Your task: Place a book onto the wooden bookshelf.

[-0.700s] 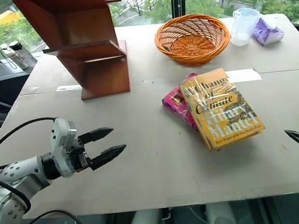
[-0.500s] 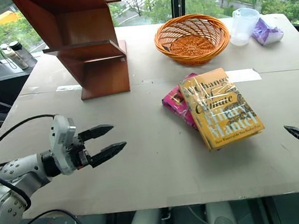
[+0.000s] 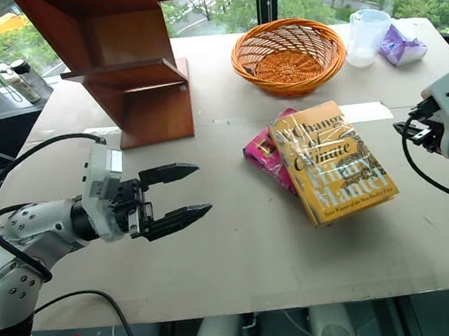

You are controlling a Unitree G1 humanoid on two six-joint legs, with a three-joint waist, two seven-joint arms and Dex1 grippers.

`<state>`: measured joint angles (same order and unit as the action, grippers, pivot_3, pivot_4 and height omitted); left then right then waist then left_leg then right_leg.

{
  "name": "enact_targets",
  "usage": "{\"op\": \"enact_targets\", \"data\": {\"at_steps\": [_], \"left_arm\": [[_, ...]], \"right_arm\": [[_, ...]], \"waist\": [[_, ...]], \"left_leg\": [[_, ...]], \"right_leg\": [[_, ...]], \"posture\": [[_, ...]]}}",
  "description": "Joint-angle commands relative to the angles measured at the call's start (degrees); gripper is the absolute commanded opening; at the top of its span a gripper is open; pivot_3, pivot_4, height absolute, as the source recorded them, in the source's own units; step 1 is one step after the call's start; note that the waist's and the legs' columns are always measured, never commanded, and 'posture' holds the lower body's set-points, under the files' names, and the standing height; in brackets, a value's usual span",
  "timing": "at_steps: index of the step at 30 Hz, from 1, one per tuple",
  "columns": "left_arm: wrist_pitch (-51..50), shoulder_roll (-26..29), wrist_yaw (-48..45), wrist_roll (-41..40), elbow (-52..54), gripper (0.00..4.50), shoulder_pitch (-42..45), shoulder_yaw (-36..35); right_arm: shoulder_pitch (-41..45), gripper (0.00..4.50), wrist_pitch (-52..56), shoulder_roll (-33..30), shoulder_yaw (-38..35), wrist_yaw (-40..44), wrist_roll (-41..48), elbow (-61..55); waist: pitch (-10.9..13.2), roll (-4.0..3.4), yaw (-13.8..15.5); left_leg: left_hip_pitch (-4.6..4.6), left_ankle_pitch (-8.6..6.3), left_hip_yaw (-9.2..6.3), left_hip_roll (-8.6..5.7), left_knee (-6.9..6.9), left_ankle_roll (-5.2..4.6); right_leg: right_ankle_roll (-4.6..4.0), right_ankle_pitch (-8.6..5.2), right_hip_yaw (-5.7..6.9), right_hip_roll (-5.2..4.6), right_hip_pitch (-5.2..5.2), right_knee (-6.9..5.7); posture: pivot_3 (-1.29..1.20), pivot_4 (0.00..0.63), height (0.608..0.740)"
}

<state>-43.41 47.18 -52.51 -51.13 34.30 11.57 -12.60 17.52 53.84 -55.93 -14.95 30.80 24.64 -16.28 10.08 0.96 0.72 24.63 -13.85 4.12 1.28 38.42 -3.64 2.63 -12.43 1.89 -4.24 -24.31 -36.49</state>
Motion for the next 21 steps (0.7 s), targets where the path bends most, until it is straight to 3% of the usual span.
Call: {"op": "enact_targets", "data": {"at_steps": [1,8,21], "left_arm": [[-0.07,0.67,0.57,-2.06,2.78,4.5,1.72,0.14],[0.32,0.09,3.81,-2.55,6.91,4.5,-2.3,-0.38],[1.39,0.75,7.07,-4.14,9.45,4.5,-8.67,-3.39]], "right_arm": [[5.13,0.18,1.17,-1.6,5.52,-0.75,-4.0,3.1],[10.85,0.03,0.13,-3.14,16.72,4.5,-9.03,7.3],[16.61,0.03,4.45,3.51,24.66,8.95,-8.46,2.32]], "waist": [[0.0,0.0,0.05],[0.0,0.01,-0.09],[0.0,0.01,-0.01]], "left_leg": [[0.01,0.0,-0.01,0.0,0.0,0.0],[0.03,0.06,0.01,0.01,0.0,0.08],[-0.03,0.12,-0.03,0.05,0.08,0.19]], "right_leg": [[0.0,0.0,0.0,0.02,-0.01,0.0],[0.05,-0.01,-0.07,0.09,0.0,0.0],[0.03,-0.01,-0.05,0.13,-0.01,-0.18]], "posture": [[0.0,0.15,0.733],[0.0,0.15,0.733],[0.0,0.15,0.733]]}}
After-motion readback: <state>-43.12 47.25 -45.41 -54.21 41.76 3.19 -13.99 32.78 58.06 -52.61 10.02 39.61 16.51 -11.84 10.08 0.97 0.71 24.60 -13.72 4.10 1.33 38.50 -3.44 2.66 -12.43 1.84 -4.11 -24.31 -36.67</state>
